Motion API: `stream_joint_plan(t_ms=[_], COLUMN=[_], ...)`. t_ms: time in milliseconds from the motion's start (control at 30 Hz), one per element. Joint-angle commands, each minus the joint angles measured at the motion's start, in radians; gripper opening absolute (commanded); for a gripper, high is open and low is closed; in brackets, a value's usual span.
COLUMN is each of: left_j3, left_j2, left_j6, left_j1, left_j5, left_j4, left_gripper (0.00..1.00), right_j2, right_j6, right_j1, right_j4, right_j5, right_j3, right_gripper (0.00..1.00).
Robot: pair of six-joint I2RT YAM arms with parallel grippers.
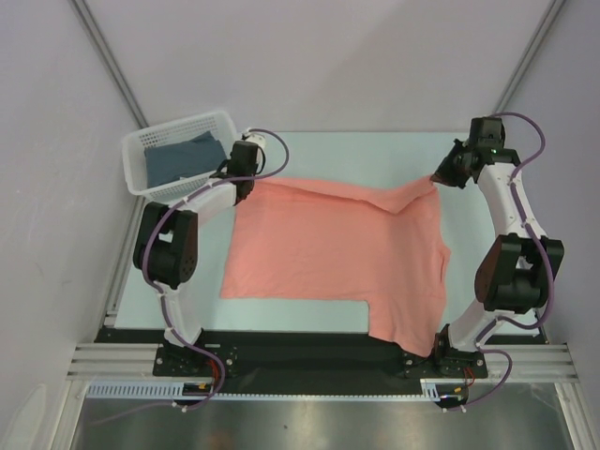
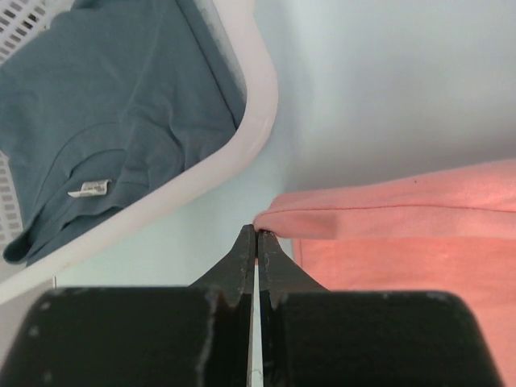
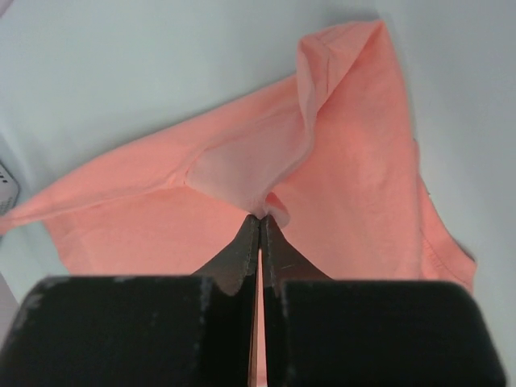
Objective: Fold and stack the t-shirts
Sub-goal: Flatten the tshirt out
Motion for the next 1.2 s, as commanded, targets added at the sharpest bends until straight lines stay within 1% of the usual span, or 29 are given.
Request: stream_joint_plan(t_ms=[0, 133, 167, 267, 300, 333, 367, 400, 433, 467, 500, 533, 567, 600, 633, 667, 733, 767, 800, 833, 867, 900, 933, 967, 1000, 1033, 1067, 1133, 1167], left_j3=[0.035, 0.057, 0.060, 0.104, 0.142, 0.166, 0.187, 0.218, 0.241, 0.268, 0.316, 0.334, 0.341, 0.339, 0.336, 0.341, 0.367, 0.364, 0.332, 0.316, 0.304, 0.269, 0.253, 0.247, 0.253, 0.256, 0.259, 0.265, 0.323], left_j2=[-0.072, -0.061, -0.058, -0.020, -0.005, 0.035, 0.054, 0.073, 0.096, 0.129, 0.140, 0.140, 0.131, 0.088, 0.068, 0.045, -0.003, -0.021, -0.041, -0.084, -0.100, -0.115, -0.135, -0.138, -0.138, -0.132, -0.129, -0.117, -0.076], left_j6=[-0.059, -0.096, -0.121, -0.148, -0.151, -0.150, -0.150, -0.141, -0.129, -0.133, -0.138, -0.150, -0.154, -0.159, -0.162, -0.161, -0.176, -0.206, -0.236, -0.304, -0.343, -0.377, -0.416, -0.435, -0.450, -0.460, -0.458, -0.469, -0.481], left_j1=[0.011, 0.011, 0.011, 0.011, 0.011, 0.012, 0.011, 0.012, 0.011, 0.014, 0.015, 0.019, 0.022, 0.020, 0.022, 0.028, 0.034, 0.046, 0.058, 0.074, 0.106, 0.123, 0.156, 0.167, 0.176, 0.184, 0.195, 0.209, 0.207], left_j5=[0.004, 0.003, -0.005, -0.010, -0.011, -0.011, -0.016, -0.037, -0.059, -0.089, -0.132, -0.134, -0.139, -0.163, -0.168, -0.168, -0.145, -0.124, -0.090, -0.043, -0.033, -0.015, 0.072, 0.100, 0.129, 0.157, 0.233, 0.317, 0.332], left_j4=[-0.048, -0.037, -0.020, -0.010, -0.011, -0.016, -0.020, -0.014, -0.029, -0.049, -0.092, -0.106, -0.115, -0.120, -0.135, -0.167, -0.267, -0.295, -0.313, -0.341, -0.391, -0.399, -0.393, -0.396, -0.392, -0.387, -0.337, -0.274, -0.272], left_gripper=[0.00, 0.00, 0.00, 0.00, 0.00, 0.01, 0.02, 0.17, 0.24, 0.31, 0.45, 0.50, 0.55, 0.73, 0.81, 0.88, 0.88, 0.87, 0.85, 0.82, 0.79, 0.69, 0.63, 0.58, 0.54, 0.54, 0.54, 0.45, 0.41], right_j2=[-0.043, 0.009, 0.032, 0.144, 0.177, 0.258, 0.299, 0.349, 0.392, 0.482, 0.518, 0.552, 0.613, 0.639, 0.662, 0.669, 0.629, 0.601, 0.522, 0.479, 0.425, 0.334, 0.280, 0.238, 0.204, 0.154, 0.138, 0.103, 0.094], right_j6=[0.024, 0.042, 0.064, 0.085, 0.084, 0.079, 0.076, 0.076, 0.076, 0.073, 0.064, 0.062, 0.062, 0.058, 0.041, 0.029, 0.021, 0.019, 0.018, 0.015, 0.012, 0.010, 0.010, 0.010, 0.012, 0.012, 0.012, 0.003, -0.004], right_j1=[-0.016, -0.018, -0.018, -0.004, 0.001, 0.005, 0.010, 0.011, 0.013, 0.013, 0.013, 0.012, 0.008, 0.007, 0.005, 0.005, 0.004, 0.005, 0.008, 0.013, 0.030, 0.039, 0.053, 0.082, 0.102, 0.108, 0.160, 0.191, 0.215], right_j4=[0.045, 0.178, 0.241, 0.364, 0.384, 0.408, 0.415, 0.413, 0.409, 0.349, 0.312, 0.245, 0.194, 0.135, 0.069, -0.035, -0.134, -0.157, -0.176, -0.180, -0.165, -0.150, -0.107, -0.084, -0.069, -0.052, -0.045, -0.045, -0.059], right_j5=[-0.029, -0.051, -0.060, -0.068, -0.069, -0.063, -0.062, -0.072, -0.091, -0.091, -0.091, -0.089, -0.092, -0.088, -0.057, -0.046, -0.027, -0.017, -0.008, 0.004, -0.002, -0.003, -0.009, -0.011, -0.013, -0.028, -0.042, -0.063, -0.057], right_j3=[0.006, 0.017, 0.028, 0.107, 0.184, 0.221, 0.268, 0.316, 0.430, 0.497, 0.560, 0.682, 0.744, 0.825, 0.888, 0.960, 0.941, 0.853, 0.795, 0.716, 0.638, 0.480, 0.408, 0.346, 0.245, 0.214, 0.183, 0.122, 0.111], right_gripper=[0.00, 0.00, 0.00, 0.00, 0.00, 0.00, 0.00, 0.00, 0.02, 0.06, 0.08, 0.17, 0.26, 0.36, 0.52, 0.58, 0.66, 0.69, 0.70, 0.72, 0.73, 0.73, 0.74, 0.74, 0.76, 0.76, 0.76, 0.77, 0.77])
